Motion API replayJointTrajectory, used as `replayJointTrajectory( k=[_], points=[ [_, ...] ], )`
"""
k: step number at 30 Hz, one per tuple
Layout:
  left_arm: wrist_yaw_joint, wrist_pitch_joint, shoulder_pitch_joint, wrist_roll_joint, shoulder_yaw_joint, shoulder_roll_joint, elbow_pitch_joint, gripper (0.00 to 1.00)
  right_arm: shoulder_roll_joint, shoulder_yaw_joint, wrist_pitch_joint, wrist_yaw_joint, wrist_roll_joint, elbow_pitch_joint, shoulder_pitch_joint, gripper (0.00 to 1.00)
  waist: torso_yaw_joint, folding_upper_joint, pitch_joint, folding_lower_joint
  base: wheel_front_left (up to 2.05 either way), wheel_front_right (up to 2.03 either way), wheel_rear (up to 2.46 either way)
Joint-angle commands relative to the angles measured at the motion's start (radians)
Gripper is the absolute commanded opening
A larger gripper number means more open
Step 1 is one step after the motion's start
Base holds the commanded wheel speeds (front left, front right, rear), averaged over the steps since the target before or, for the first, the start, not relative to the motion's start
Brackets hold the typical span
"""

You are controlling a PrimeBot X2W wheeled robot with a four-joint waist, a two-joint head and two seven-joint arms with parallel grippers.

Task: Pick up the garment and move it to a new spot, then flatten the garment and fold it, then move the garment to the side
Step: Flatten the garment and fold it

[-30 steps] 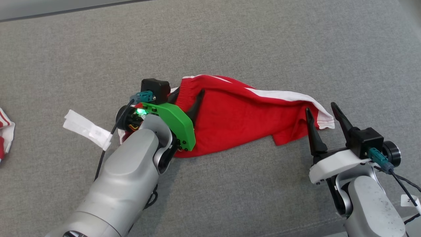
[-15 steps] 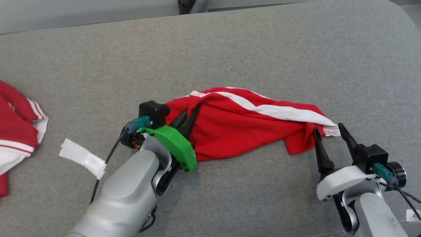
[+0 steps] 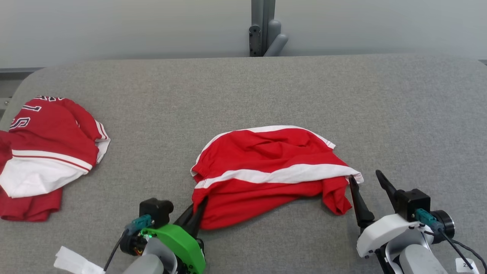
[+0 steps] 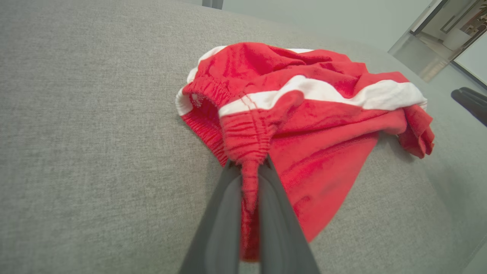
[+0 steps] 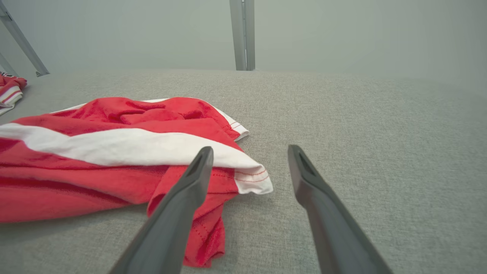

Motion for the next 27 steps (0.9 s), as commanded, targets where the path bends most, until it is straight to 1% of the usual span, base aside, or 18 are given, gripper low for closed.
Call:
replayJointTrajectory(
  k=[1, 6, 7, 9, 10, 14, 15, 19, 23, 27],
  points=[
    [-0.002, 0.000, 0.048, 0.028, 0.015, 0.000, -0.005, 1.00, 0.000, 0.009, -0.003, -0.001, 0.009, 0.013, 0.026, 1.00, 0.004, 0.0000, -0.042, 0.0000, 0.00, 0.00, 0.00],
    [-0.002, 0.000, 0.141, 0.070, 0.082, -0.022, 0.015, 1.00, -0.006, 0.025, -0.003, -0.001, 0.022, 0.034, 0.045, 1.00, -0.022, 0.0000, -0.070, 0.0000, 0.00, 0.00, 0.00],
    [-0.002, 0.000, 0.141, 0.070, 0.082, -0.022, 0.015, 1.00, -0.006, 0.025, -0.003, -0.001, 0.022, 0.034, 0.045, 1.00, -0.022, 0.0000, -0.070, 0.0000, 0.00, 0.00, 0.00],
    [-0.002, 0.000, 0.172, 0.092, 0.114, -0.025, 0.035, 1.00, -0.006, 0.030, -0.003, -0.001, 0.026, 0.040, 0.054, 1.00, -0.035, 0.0000, -0.079, 0.0000, 0.00, 0.00, 0.00],
    [0.002, 0.000, 0.185, 0.097, 0.140, -0.028, 0.036, 1.00, -0.007, 0.030, -0.003, -0.001, 0.028, 0.041, 0.057, 1.00, -0.039, 0.0000, -0.083, 0.0000, 0.00, 0.00, 0.00],
    [0.044, 0.000, 0.257, 0.166, 0.277, -0.047, -0.017, 1.00, -0.006, 0.024, -0.003, -0.001, 0.035, 0.038, 0.067, 1.00, -0.052, 0.0000, -0.097, 0.0000, 0.00, 0.00, 0.00],
    [0.053, 0.000, 0.294, 0.210, 0.344, -0.057, -0.062, 1.00, -0.003, 0.019, -0.003, -0.001, 0.036, 0.033, 0.078, 1.00, -0.055, 0.0000, -0.102, 0.0000, 0.00, 0.00, 0.00],
    [0.068, 0.000, 0.347, 0.311, 0.463, -0.074, -0.148, 1.00, 0.005, 0.008, -0.003, -0.001, 0.037, 0.027, 0.088, 1.00, -0.054, 0.0000, -0.109, 0.0000, 0.00, 0.00, 0.00],
    [0.052, 0.000, 0.374, 0.388, 0.536, -0.111, -0.199, 1.00, 0.007, 0.005, -0.003, -0.001, 0.038, 0.029, 0.095, 1.00, -0.047, 0.0000, -0.108, 0.0000, 0.00, 0.00, 0.00],
    [0.026, 0.000, 0.361, 0.388, 0.566, -0.142, -0.183, 1.00, 0.011, 0.011, -0.003, -0.001, 0.034, 0.028, 0.089, 1.00, -0.042, 0.0000, -0.098, 0.0000, 0.00, 0.00, 0.00]
  ],
)
